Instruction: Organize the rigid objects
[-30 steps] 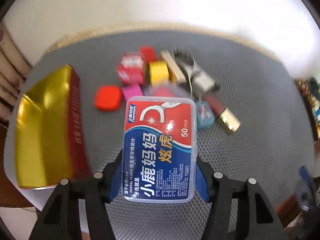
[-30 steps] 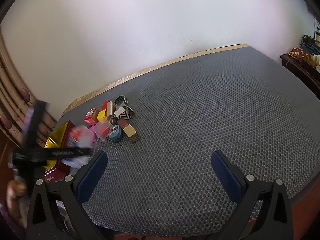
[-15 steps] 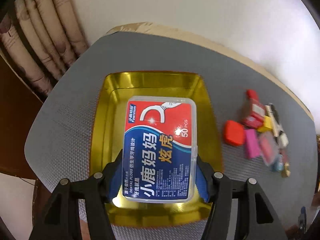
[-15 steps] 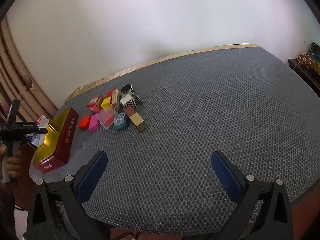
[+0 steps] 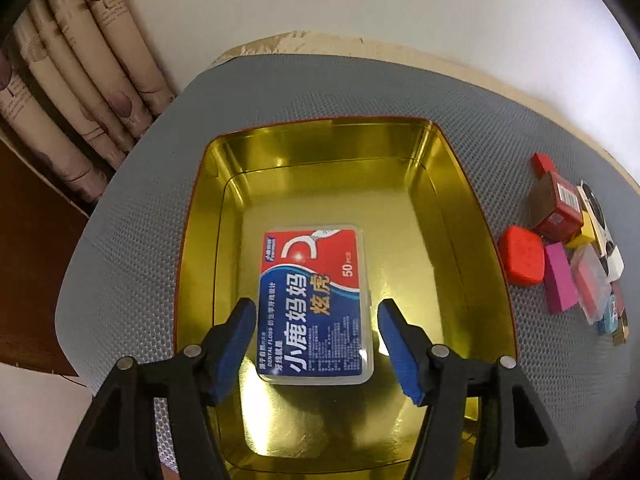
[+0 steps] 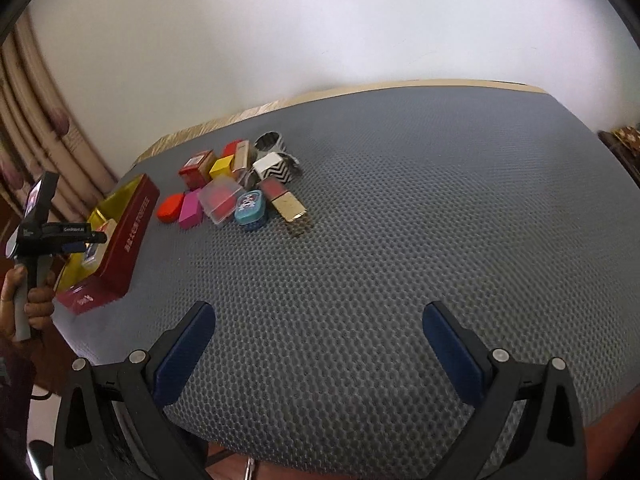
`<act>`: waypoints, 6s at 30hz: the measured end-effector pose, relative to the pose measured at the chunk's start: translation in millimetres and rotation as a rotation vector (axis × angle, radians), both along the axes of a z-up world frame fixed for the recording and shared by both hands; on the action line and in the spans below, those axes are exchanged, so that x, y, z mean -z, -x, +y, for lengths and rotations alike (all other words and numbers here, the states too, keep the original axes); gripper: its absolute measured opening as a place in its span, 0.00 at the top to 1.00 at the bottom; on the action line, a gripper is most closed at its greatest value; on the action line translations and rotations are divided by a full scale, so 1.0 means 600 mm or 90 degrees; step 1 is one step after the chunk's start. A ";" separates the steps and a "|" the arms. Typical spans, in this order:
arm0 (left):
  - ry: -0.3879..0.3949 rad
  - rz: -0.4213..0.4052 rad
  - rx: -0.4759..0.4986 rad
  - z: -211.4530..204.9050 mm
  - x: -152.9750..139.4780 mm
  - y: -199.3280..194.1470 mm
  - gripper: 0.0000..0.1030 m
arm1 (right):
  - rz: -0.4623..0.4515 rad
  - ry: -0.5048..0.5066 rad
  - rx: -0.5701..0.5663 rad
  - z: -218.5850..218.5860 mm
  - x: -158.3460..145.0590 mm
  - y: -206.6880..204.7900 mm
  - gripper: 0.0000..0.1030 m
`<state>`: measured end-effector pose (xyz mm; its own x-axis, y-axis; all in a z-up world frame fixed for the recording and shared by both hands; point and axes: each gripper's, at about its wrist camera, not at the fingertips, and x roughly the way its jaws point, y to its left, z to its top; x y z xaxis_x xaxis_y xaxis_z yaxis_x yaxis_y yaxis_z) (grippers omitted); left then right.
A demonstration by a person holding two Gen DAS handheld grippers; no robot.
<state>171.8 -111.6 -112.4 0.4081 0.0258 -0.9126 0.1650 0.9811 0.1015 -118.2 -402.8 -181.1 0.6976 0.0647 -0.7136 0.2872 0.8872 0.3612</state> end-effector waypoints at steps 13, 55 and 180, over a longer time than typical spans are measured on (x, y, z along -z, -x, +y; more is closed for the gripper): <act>0.109 -0.104 -0.028 0.054 -0.098 0.219 0.36 | 0.081 0.172 -0.217 0.016 -0.005 -0.176 0.19; 0.114 -0.130 -0.075 0.119 -0.083 0.275 0.36 | 0.006 0.155 -0.393 0.253 -0.213 -0.282 0.83; 0.144 -0.085 -0.058 0.116 -0.057 0.262 0.36 | -0.002 -0.009 -0.280 0.356 -0.169 -0.307 0.37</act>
